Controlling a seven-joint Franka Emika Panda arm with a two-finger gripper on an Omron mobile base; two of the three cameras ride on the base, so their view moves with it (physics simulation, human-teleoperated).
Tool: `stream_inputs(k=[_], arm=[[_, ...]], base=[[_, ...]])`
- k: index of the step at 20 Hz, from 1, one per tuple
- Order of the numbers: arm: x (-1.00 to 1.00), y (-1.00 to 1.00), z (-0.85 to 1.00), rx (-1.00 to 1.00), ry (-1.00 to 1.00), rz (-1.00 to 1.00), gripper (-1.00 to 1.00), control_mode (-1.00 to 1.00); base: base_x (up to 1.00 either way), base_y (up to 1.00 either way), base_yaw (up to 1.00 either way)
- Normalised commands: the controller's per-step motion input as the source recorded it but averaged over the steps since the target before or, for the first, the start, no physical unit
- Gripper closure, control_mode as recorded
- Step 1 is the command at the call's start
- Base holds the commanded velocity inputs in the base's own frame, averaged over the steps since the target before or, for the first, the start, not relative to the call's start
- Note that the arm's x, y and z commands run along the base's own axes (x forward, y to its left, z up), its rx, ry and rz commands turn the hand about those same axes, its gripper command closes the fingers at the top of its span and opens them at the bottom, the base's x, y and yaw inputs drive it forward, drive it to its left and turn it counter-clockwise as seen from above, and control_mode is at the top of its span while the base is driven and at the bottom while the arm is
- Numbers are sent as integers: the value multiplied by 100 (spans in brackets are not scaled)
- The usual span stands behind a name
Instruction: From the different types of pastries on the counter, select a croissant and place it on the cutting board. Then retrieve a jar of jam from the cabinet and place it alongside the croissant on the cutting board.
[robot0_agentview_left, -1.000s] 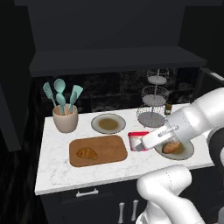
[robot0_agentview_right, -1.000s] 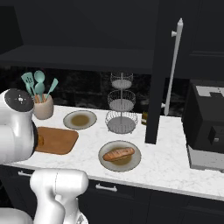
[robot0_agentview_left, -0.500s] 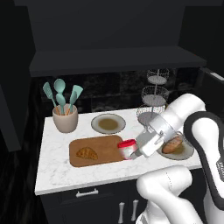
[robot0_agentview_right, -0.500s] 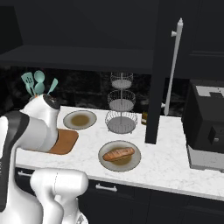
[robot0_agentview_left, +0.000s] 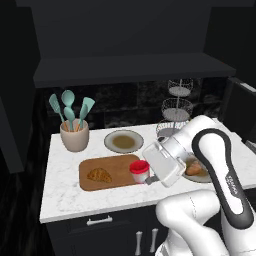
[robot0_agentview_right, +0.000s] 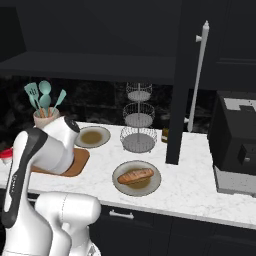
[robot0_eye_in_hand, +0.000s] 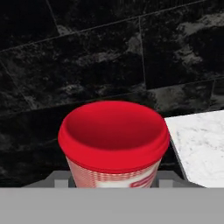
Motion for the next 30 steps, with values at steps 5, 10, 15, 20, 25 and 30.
stream_inputs(k=[5, 10, 15, 20, 25, 30], arm=[[21, 0, 3, 1, -44, -1, 100, -100], [14, -8, -14, 8, -35, -7, 100, -100], [19, -18, -47, 20, -22, -7, 100, -100], [34, -4, -59, 23, -19, -9, 100, -100], [26, 8, -52, 20, -16, -14, 100, -100], [5, 39, -18, 15, -12, -20, 100, -100]], base=[[0, 0, 0], [0, 0, 0], [0, 0, 0], [0, 0, 0], [0, 0, 0], [0, 0, 0]])
